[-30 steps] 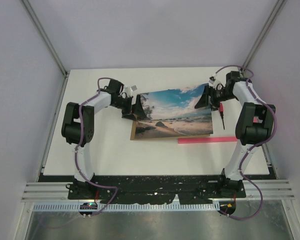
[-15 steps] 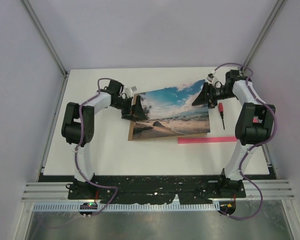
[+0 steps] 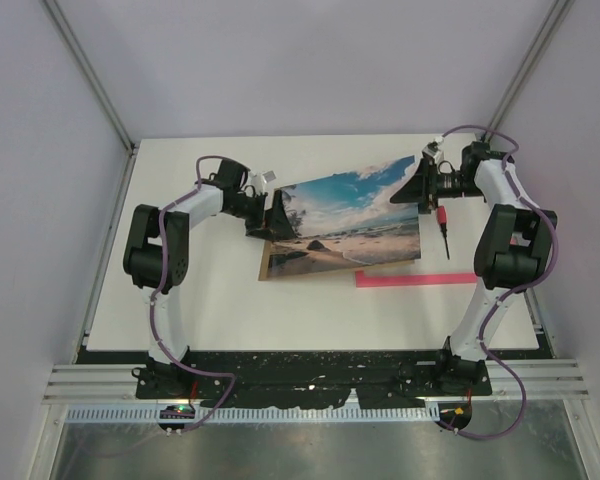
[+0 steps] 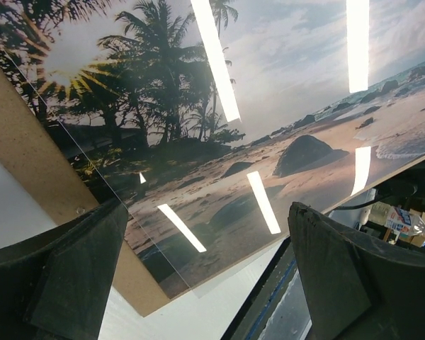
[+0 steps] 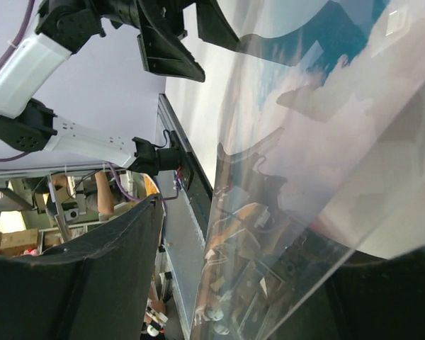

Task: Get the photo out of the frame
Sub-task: Adjust the photo frame at the center of the board.

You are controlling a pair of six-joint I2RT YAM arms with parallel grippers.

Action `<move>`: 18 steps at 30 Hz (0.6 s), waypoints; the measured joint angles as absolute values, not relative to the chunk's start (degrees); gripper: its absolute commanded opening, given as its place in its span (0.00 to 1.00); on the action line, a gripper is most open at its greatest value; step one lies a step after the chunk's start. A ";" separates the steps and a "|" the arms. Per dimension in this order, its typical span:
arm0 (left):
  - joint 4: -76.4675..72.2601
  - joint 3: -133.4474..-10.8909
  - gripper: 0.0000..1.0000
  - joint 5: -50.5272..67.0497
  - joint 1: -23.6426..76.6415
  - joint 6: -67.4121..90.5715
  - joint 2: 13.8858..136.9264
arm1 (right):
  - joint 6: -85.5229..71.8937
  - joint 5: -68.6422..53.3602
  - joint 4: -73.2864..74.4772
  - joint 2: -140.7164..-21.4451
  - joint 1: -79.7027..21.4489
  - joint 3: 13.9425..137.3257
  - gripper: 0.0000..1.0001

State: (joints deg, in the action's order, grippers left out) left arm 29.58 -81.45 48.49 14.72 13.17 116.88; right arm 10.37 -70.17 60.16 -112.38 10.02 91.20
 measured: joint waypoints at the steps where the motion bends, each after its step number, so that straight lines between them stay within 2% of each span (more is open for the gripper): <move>1: 29.43 -81.45 1.00 48.80 14.76 13.17 116.88 | 11.14 -70.94 61.32 -112.64 10.37 91.77 0.60; 13: 29.21 -81.45 1.00 49.74 14.87 13.26 116.88 | 13.63 -71.83 64.86 -113.75 12.71 93.34 0.52; 18: 29.17 -81.45 1.00 49.74 14.87 13.26 116.88 | 13.58 -71.85 64.75 -113.75 12.71 93.32 0.52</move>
State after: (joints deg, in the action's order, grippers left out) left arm 29.17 -81.45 49.74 14.87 13.26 116.88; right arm 13.58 -71.85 64.75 -113.75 12.71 93.32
